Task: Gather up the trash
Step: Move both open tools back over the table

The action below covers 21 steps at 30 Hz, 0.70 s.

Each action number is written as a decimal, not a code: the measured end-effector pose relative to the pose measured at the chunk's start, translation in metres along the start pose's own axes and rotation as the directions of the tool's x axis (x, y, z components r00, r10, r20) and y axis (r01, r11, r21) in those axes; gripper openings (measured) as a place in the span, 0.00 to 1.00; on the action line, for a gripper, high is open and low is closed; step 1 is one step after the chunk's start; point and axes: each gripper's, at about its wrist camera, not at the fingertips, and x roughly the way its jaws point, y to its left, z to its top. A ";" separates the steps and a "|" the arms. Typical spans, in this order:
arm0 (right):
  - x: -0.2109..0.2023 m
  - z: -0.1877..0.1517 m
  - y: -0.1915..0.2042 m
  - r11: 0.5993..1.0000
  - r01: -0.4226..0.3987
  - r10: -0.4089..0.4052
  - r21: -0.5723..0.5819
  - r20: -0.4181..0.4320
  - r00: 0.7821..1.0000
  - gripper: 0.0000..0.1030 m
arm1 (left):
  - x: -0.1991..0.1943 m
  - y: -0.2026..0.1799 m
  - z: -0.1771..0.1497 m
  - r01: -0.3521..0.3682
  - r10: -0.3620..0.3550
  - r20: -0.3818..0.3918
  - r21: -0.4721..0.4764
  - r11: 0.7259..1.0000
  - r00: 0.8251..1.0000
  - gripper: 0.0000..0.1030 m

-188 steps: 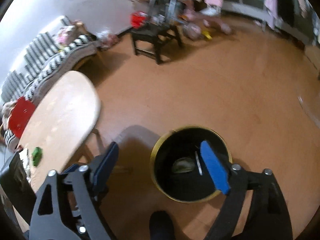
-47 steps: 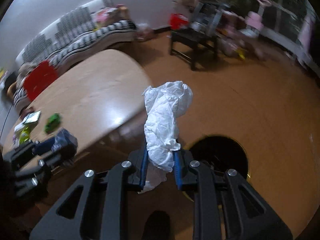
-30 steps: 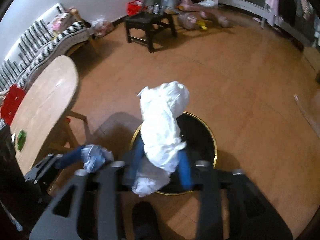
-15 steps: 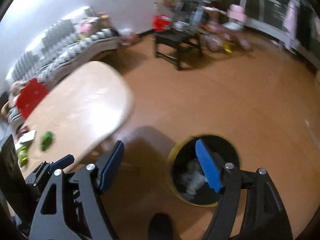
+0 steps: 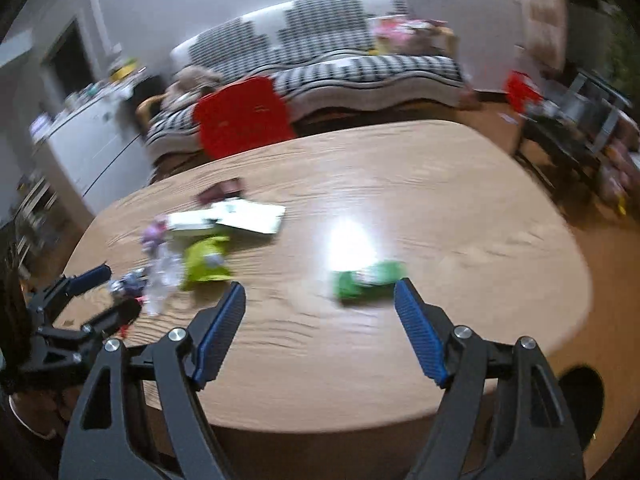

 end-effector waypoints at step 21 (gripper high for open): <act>0.108 0.002 0.112 0.986 -0.062 0.043 -0.156 -0.127 0.991 0.72 | 0.012 0.141 -0.057 -0.171 0.167 -0.104 -0.040 0.984 0.981 0.90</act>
